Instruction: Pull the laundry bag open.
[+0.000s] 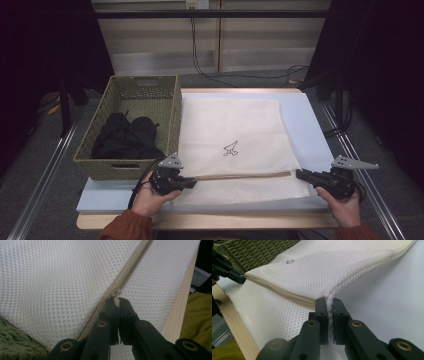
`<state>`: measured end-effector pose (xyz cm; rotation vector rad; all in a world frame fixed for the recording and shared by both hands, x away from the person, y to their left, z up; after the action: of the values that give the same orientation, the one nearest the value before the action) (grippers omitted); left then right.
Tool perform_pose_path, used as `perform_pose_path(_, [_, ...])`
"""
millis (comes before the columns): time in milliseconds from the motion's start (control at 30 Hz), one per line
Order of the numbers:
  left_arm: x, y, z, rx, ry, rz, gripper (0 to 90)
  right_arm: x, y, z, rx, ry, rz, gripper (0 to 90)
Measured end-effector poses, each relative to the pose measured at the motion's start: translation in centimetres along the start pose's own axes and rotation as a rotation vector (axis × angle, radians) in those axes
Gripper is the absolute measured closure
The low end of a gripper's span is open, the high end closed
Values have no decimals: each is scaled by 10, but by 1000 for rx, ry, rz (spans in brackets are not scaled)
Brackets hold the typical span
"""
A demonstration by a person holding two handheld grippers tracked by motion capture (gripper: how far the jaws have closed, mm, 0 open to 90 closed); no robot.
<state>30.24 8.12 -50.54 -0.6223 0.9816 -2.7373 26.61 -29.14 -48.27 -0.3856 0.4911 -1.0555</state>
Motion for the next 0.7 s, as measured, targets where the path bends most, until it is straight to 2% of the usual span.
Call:
perform_pose_path(167, [-1, -1, -1, -6, -4, 4, 871, -1, 0, 0, 0, -5, 5, 848])
perform_pose_path(200, [-2, -1, -1, -11, -8, 20, 871, -1, 1, 0, 1, -5, 4, 848])
perform_pose_path(433, [-2, -4, -2, -6, -13, 11, 871, 0, 1, 0, -3, -7, -5, 849])
perform_pose_path(500, [-4, -5, -5, -16, -17, 28, 871, 1, 1, 0, -1, -8, -9, 849])
perform_pose_path(567, [-5, -7, -6, 0, -33, 19, 871, 1, 0, 0, 1, 0, -2, 849])
perform_pose_path(700, [-5, -12, -8, 6, -29, 27, 871, 1, 1, 0, -3, -3, -9, 849])
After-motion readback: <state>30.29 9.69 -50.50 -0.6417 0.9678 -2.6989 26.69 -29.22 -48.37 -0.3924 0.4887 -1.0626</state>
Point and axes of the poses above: each handheld gripper's, and its own axes: y roughly forward along the jaws, z roughly out of its top, x roughly to its right, the point moved 8 cm from there along y, roughly forward along the jaws, and after that the axes turned 10 degrees about -z, right-handed, at the moved point
